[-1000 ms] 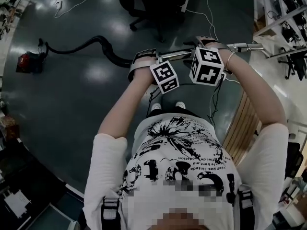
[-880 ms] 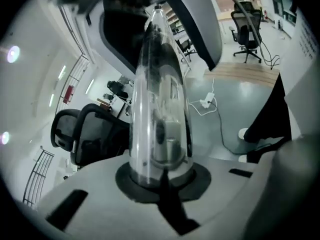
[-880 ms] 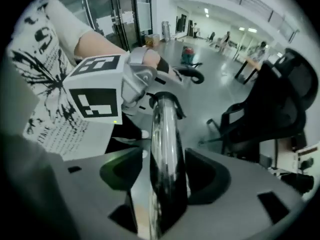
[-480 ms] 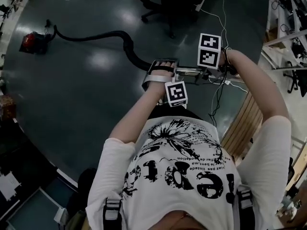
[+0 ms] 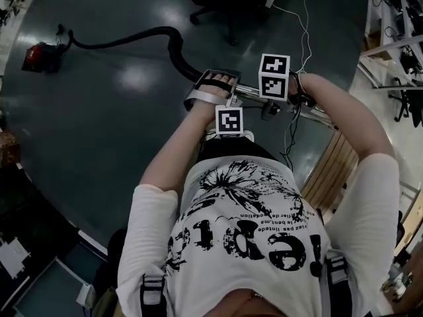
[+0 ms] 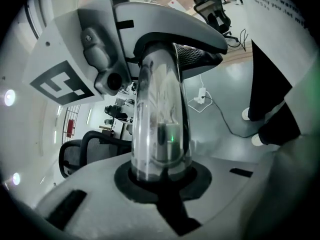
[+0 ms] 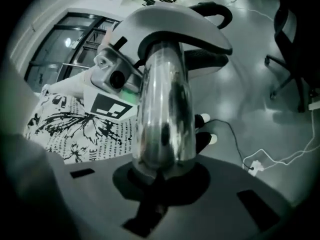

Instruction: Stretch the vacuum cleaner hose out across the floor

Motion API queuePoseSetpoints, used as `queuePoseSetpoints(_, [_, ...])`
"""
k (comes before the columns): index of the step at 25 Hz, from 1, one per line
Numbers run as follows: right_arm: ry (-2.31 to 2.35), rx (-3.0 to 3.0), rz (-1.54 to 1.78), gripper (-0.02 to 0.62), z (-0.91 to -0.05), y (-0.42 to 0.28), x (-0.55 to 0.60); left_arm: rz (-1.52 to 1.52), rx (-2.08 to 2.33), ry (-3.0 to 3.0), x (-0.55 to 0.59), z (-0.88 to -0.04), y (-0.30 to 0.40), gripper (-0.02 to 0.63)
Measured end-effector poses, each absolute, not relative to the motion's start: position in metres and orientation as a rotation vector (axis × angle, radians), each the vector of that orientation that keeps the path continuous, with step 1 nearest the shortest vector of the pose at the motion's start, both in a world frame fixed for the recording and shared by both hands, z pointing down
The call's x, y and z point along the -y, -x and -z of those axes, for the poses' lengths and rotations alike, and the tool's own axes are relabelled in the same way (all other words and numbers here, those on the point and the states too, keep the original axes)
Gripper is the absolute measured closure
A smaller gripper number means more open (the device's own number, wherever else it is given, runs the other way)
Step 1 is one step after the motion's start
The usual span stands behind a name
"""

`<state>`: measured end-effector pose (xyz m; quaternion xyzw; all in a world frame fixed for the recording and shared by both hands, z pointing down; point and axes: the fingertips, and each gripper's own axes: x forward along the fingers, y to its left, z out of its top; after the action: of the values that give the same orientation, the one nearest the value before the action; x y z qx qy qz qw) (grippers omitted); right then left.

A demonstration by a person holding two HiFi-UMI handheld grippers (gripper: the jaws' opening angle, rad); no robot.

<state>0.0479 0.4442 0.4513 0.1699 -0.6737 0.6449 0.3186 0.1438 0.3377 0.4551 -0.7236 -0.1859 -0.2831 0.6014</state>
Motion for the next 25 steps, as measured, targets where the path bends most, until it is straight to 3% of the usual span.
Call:
queuePoseSetpoints(5, [-0.556,1.658,-1.594,0.557,-0.451,-0.057,-0.437,0.575,0.373,1.687,-0.329,-0.448,-0.145,0.555])
queuePoseSetpoints(6, [-0.576,1.635,-1.575,0.557,-0.451,-0.060,-0.437,0.543,0.369,1.698,-0.326,-0.447,-0.146,0.508])
queuePoseSetpoints(7, [-0.591,1.611,-1.549,0.557,-0.451,-0.064,-0.438,0.524,0.382,1.743,-0.325,-0.446,-0.145,0.392])
queuePoseSetpoints(8, [-0.602,1.580,-1.513,0.557,-0.453,-0.069,-0.441,0.515,0.398,1.810,-0.324,-0.445,-0.143,0.319])
queuePoseSetpoints(11, [-0.607,1.433,-1.311,0.557,-0.459,-0.092,-0.461,0.539,0.457,1.993,-0.324,-0.440,-0.128,0.230])
queuePoseSetpoints(12, [-0.602,1.387,-1.216,0.557,-0.459,-0.100,-0.465,0.554,0.492,2.036,-0.327,-0.441,-0.123,0.169])
queuePoseSetpoints(20, [-0.574,0.966,-0.663,0.555,-0.438,-0.187,-0.485,0.623,0.699,2.057,-0.355,-0.441,-0.117,0.158])
queuePoseSetpoints(25, [-0.549,0.664,-0.483,0.555,-0.404,-0.250,-0.520,0.618,0.796,2.243,-0.374,-0.421,-0.158,0.158])
